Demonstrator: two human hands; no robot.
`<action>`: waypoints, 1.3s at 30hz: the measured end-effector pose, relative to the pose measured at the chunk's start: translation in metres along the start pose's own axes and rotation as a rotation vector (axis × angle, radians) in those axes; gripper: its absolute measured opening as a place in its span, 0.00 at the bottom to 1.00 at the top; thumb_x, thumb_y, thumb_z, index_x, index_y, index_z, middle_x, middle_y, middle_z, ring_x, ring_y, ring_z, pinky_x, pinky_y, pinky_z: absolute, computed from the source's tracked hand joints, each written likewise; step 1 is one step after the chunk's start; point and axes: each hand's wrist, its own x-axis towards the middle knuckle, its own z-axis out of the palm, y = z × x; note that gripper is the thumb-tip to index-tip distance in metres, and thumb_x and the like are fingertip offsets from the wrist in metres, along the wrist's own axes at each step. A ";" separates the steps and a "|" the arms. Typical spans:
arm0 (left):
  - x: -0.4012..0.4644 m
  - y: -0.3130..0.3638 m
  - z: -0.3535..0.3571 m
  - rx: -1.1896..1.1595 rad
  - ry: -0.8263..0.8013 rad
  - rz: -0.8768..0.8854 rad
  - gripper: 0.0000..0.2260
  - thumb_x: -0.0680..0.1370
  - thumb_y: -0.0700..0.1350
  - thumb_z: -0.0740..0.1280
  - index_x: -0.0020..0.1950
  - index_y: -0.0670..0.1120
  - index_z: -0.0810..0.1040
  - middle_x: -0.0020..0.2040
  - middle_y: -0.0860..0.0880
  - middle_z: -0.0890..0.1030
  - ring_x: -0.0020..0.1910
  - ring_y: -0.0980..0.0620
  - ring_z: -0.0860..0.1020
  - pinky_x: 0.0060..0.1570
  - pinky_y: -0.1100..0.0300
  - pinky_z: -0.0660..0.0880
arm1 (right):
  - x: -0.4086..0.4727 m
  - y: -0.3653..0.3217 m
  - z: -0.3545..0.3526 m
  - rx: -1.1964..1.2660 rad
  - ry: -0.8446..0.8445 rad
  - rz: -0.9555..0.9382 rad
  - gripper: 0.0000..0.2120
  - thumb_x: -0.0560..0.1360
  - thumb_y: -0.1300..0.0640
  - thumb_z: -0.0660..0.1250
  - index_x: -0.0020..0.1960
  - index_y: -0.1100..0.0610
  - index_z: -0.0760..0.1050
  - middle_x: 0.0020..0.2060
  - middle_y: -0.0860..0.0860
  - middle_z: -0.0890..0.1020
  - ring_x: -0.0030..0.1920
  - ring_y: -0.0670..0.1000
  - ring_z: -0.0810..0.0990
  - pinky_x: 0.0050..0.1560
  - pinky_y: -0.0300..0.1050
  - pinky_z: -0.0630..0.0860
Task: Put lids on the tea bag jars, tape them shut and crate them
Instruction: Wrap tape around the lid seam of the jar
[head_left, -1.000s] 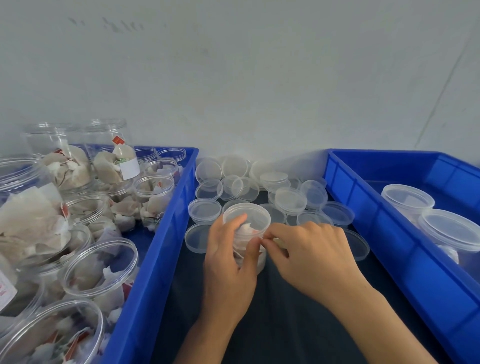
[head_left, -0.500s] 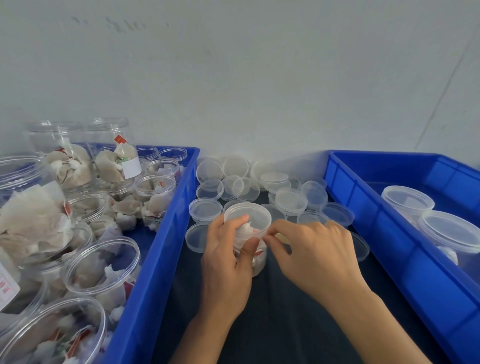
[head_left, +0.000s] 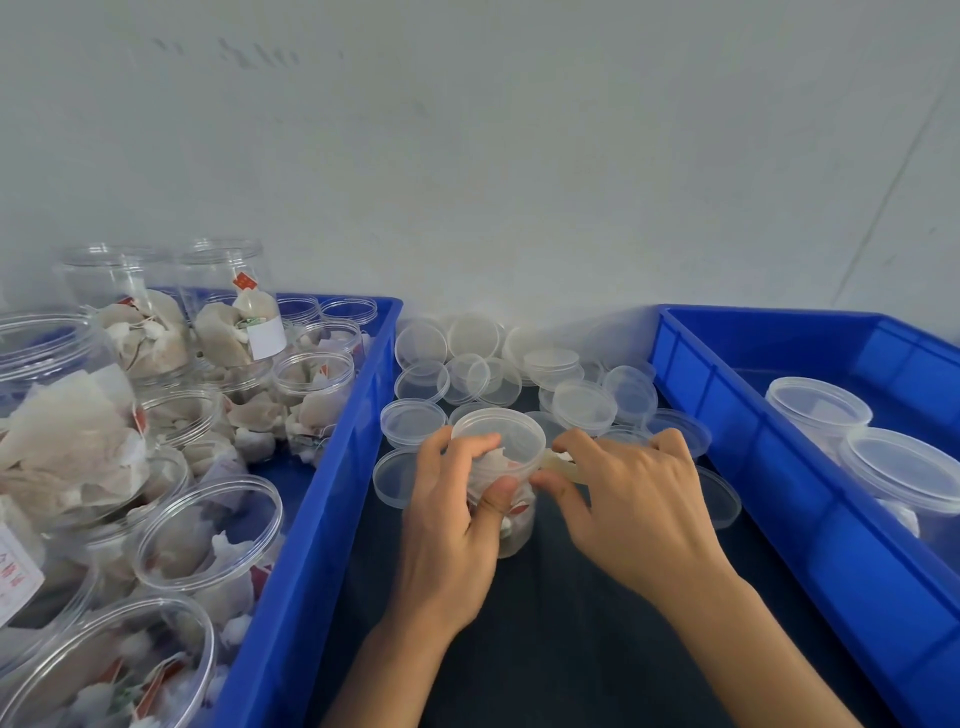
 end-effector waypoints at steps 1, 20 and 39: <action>0.001 -0.002 -0.001 -0.018 -0.011 -0.003 0.13 0.84 0.58 0.65 0.67 0.58 0.76 0.67 0.52 0.74 0.67 0.55 0.76 0.60 0.64 0.74 | 0.000 0.000 0.000 -0.007 -0.012 0.001 0.24 0.83 0.32 0.48 0.55 0.45 0.76 0.36 0.44 0.84 0.35 0.51 0.80 0.49 0.51 0.66; 0.011 -0.004 0.005 -0.395 -0.044 -0.137 0.14 0.82 0.61 0.66 0.64 0.57 0.77 0.59 0.49 0.83 0.56 0.45 0.85 0.56 0.40 0.82 | -0.007 -0.003 -0.004 0.193 -0.026 0.068 0.12 0.86 0.38 0.53 0.62 0.41 0.71 0.28 0.40 0.75 0.31 0.43 0.74 0.50 0.50 0.69; 0.016 -0.003 -0.003 -0.408 -0.115 -0.119 0.12 0.83 0.60 0.61 0.57 0.53 0.75 0.44 0.49 0.79 0.40 0.42 0.79 0.40 0.47 0.80 | 0.003 0.000 -0.018 0.133 -0.159 0.032 0.23 0.83 0.34 0.42 0.68 0.37 0.69 0.43 0.39 0.83 0.41 0.44 0.80 0.55 0.51 0.69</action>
